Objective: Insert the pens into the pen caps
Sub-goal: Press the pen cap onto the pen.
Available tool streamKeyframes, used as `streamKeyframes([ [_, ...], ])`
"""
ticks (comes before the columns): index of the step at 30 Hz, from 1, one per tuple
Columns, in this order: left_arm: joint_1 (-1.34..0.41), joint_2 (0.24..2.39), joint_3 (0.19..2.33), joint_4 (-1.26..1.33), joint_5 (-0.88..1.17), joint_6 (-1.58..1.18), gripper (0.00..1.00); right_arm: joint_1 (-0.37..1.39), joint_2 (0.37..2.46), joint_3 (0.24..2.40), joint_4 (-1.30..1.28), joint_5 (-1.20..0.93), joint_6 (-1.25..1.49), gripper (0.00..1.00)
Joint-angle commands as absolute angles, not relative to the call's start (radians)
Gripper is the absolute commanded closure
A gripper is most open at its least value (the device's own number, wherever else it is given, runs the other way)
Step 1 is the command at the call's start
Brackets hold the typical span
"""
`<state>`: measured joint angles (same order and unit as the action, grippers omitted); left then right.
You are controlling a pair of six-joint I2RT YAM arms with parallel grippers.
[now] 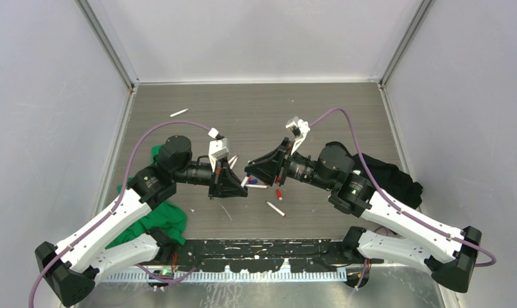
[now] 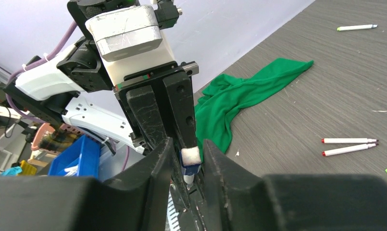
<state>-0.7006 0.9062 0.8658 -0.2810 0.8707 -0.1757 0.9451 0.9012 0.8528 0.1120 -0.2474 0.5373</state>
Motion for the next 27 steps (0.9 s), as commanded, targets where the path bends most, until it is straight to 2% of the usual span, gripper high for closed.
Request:
streamKeyframes([
  [1,-0.707,0.903,0.915,-0.228,0.899,-0.187,1.00,0.943,0.894,0.893,0.166,-0.269,0.513,0.69],
  [6,-0.706,0.897,0.913,-0.213,0.900,-0.199,1.00,0.943,0.901,0.891,0.135,-0.321,0.477,0.96],
  [7,-0.706,0.896,0.914,-0.211,0.901,-0.202,1.00,0.942,0.903,0.889,0.128,-0.337,0.469,0.99],
  [13,-0.699,0.870,0.910,-0.184,0.902,-0.224,1.00,0.943,0.900,0.849,0.105,-0.430,0.451,0.99],
  [21,-0.666,0.877,0.890,-0.021,1.054,-0.359,1.00,0.943,0.929,0.786,0.148,-0.680,0.501,0.99],
  [27,-0.662,0.873,0.890,-0.019,1.050,-0.361,1.00,0.957,0.934,0.783,0.077,-0.705,0.498,1.00],
])
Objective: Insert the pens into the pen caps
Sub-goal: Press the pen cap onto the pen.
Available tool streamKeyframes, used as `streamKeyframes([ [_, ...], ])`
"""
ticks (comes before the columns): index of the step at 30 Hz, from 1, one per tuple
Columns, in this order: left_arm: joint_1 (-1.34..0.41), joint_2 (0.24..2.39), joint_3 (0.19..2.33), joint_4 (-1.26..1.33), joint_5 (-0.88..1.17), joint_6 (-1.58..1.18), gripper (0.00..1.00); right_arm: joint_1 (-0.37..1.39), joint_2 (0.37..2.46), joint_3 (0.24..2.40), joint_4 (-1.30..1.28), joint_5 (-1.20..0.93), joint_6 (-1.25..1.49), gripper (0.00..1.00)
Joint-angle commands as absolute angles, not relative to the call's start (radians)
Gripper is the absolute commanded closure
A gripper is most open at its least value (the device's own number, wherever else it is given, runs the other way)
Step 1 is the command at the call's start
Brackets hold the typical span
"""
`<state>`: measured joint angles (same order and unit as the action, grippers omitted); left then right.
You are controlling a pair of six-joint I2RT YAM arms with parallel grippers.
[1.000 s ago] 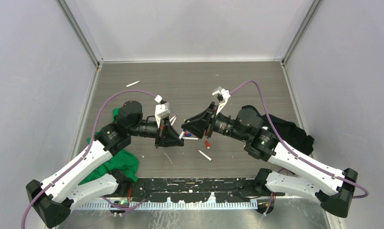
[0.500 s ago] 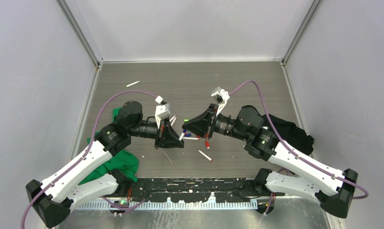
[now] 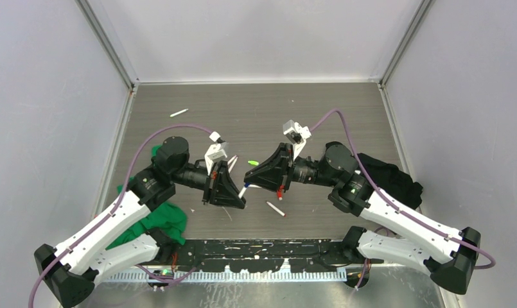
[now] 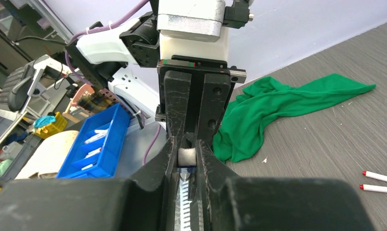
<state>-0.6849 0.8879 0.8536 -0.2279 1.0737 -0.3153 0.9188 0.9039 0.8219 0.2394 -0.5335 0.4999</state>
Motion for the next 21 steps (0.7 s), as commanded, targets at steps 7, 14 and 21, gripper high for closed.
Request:
streamKeyframes([
  [7,-0.656,0.855,0.887,-0.033,1.007,-0.342,1.00,1.039,0.961,0.727,0.035,-0.647,0.514,1.00],
  [14,-0.644,0.842,0.876,-0.001,1.008,-0.365,1.00,1.146,0.996,0.623,0.097,-0.629,0.568,0.99],
  [21,-0.620,0.831,0.857,0.081,1.050,-0.429,1.00,1.217,1.039,0.599,0.049,-0.675,0.574,0.99],
])
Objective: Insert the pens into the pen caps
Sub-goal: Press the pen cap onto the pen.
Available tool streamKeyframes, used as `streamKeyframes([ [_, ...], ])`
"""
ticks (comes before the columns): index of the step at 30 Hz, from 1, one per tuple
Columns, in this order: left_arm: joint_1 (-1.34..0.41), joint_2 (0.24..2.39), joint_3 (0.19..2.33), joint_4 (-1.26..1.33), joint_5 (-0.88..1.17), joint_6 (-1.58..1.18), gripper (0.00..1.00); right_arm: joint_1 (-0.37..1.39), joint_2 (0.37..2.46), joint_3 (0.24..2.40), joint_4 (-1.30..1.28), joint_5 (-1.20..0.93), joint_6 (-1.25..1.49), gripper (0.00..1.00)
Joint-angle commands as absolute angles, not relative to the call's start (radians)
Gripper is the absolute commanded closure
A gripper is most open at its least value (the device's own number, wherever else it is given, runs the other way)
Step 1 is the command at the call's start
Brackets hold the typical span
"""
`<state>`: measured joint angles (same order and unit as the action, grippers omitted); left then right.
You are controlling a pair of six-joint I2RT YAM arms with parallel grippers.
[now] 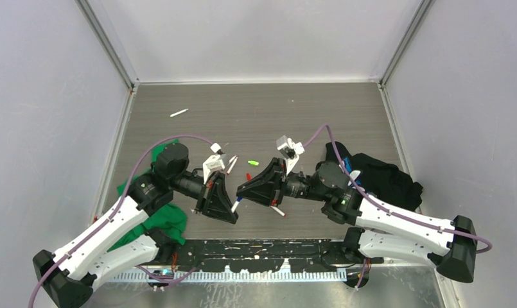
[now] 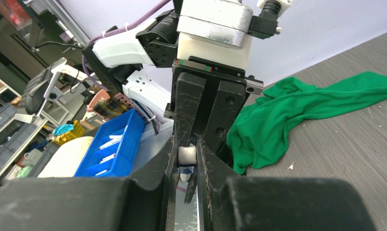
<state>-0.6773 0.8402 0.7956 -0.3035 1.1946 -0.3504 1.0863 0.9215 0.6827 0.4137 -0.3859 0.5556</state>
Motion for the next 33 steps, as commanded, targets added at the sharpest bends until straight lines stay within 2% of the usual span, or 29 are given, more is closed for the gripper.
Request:
streamKeyframes([
  [1,-0.615,0.829,0.855,0.087,1.051,-0.434,1.00,1.227,1.047,0.600,0.035,-0.675,0.571,0.99],
  [18,-0.552,0.779,0.849,-0.013,0.848,-0.356,1.00,1.362,1.138,0.595,-0.104,-0.584,0.676,0.99],
  [26,-0.504,0.837,0.802,0.260,1.036,-0.566,1.00,1.411,1.068,0.557,-0.058,-0.574,0.637,0.99],
  [29,-0.502,0.830,0.840,0.095,1.003,-0.438,1.00,1.412,1.049,0.567,-0.060,-0.525,0.637,0.99],
  [33,-0.560,0.819,0.892,-0.166,0.881,-0.211,1.00,1.408,0.979,0.641,-0.099,-0.297,0.660,0.99],
])
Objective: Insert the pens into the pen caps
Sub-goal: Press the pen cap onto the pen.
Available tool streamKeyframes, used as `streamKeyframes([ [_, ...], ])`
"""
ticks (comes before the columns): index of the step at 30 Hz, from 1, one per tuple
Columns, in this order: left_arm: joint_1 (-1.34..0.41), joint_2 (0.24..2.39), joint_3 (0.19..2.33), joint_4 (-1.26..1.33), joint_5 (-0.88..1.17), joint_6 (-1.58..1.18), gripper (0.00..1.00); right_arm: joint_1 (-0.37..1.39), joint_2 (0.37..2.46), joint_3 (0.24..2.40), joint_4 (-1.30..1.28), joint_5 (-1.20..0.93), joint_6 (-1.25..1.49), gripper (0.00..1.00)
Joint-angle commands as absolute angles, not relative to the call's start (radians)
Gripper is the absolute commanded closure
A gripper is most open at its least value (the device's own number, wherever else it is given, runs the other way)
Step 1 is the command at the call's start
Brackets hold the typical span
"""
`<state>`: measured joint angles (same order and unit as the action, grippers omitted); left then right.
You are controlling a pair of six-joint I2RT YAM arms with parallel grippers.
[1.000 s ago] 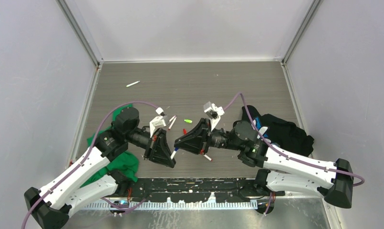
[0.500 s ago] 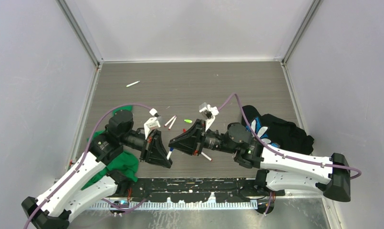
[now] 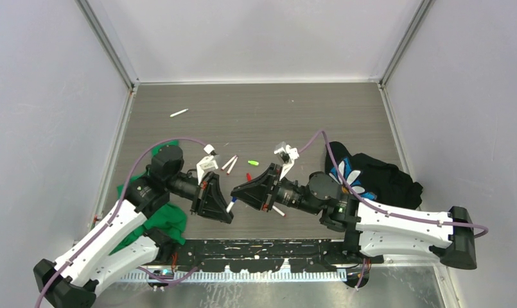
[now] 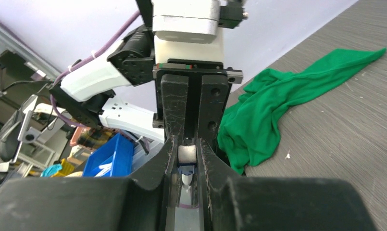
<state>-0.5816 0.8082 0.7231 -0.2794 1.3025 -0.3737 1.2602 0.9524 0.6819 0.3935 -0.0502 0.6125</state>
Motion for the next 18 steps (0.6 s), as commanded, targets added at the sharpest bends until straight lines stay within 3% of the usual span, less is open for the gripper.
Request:
streamKeyframes([
  [1,-0.585,0.823,0.903,-0.224,0.847,-0.157,1.00,1.400,0.962,0.673,-0.118,-0.241,0.659,0.99],
  [6,-0.685,0.846,0.928,-0.364,0.748,-0.033,0.95,1.378,0.912,0.813,-0.169,0.018,0.622,1.00],
  [10,-0.688,0.849,0.931,-0.377,0.724,-0.027,0.73,1.370,0.906,0.855,-0.192,0.126,0.566,1.00],
  [12,-0.688,0.842,0.929,-0.382,0.701,-0.025,0.52,1.361,0.900,0.867,-0.215,0.164,0.553,1.00],
  [18,-0.687,0.832,0.928,-0.395,0.712,-0.005,0.31,1.332,0.870,0.896,-0.291,0.282,0.548,1.00],
])
